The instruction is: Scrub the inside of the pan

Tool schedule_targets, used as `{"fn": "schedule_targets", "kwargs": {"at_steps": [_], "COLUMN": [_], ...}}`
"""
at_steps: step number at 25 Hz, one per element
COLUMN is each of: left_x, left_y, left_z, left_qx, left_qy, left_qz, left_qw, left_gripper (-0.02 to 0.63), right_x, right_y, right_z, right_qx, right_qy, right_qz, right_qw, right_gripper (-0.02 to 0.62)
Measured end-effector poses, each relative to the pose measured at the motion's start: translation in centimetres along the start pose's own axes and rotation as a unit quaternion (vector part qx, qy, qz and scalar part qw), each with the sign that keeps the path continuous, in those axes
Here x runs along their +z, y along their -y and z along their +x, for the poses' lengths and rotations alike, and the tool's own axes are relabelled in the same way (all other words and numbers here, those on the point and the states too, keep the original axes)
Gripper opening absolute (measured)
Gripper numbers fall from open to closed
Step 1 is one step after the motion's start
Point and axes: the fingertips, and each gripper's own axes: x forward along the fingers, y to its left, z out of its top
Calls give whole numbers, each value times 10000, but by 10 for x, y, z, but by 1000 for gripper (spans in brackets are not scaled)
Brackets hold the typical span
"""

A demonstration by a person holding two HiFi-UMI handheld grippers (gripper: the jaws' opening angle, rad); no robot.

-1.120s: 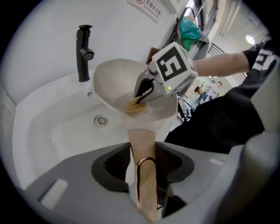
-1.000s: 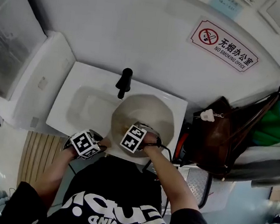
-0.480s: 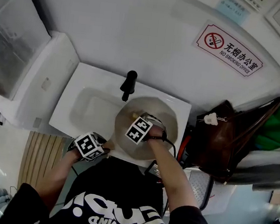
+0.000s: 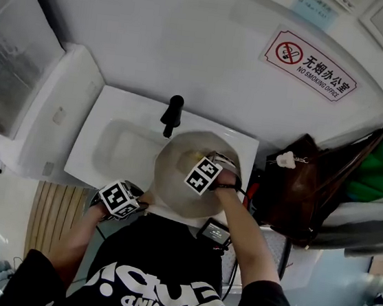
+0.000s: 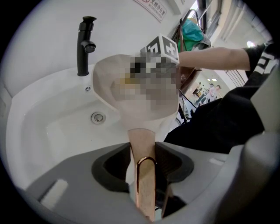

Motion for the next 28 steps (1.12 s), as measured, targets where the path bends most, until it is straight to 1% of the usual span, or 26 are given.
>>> {"fn": "schedule_targets", "kwargs": {"at_steps": [3, 8, 12, 16, 22, 24, 28], "left_x": [0, 0, -3, -2, 1, 2, 2], "left_y": [0, -1, -3, -3, -2, -2, -3], "left_z": [0, 0, 1, 1, 2, 3, 5], "left_qx": [-9, 19, 96, 69, -19, -19, -28], "left_qy": [-62, -130, -181, -131, 56, 109, 198], "left_qz": [29, 64, 20, 13, 10, 31, 43], "left_qw": [10000, 9999, 9998, 9999, 10000, 9999, 9998], "left_gripper": [173, 173, 173, 173, 173, 175, 175], "right_x": [4, 26, 35, 29, 23, 24, 24], "right_y": [-3, -6, 2, 11, 18, 16, 13], "right_z": [-10, -40, -67, -87, -114, -121, -129], "right_qx": [152, 328, 209, 118, 95, 113, 122], "right_qy": [210, 819, 1308, 1598, 2045, 2157, 2269], "right_qz": [301, 702, 1035, 1375, 1979, 2078, 2136], "right_qw": [9992, 9936, 9858, 9775, 9586, 9540, 9501], "right_gripper": [52, 52, 52, 52, 52, 52, 52]}}
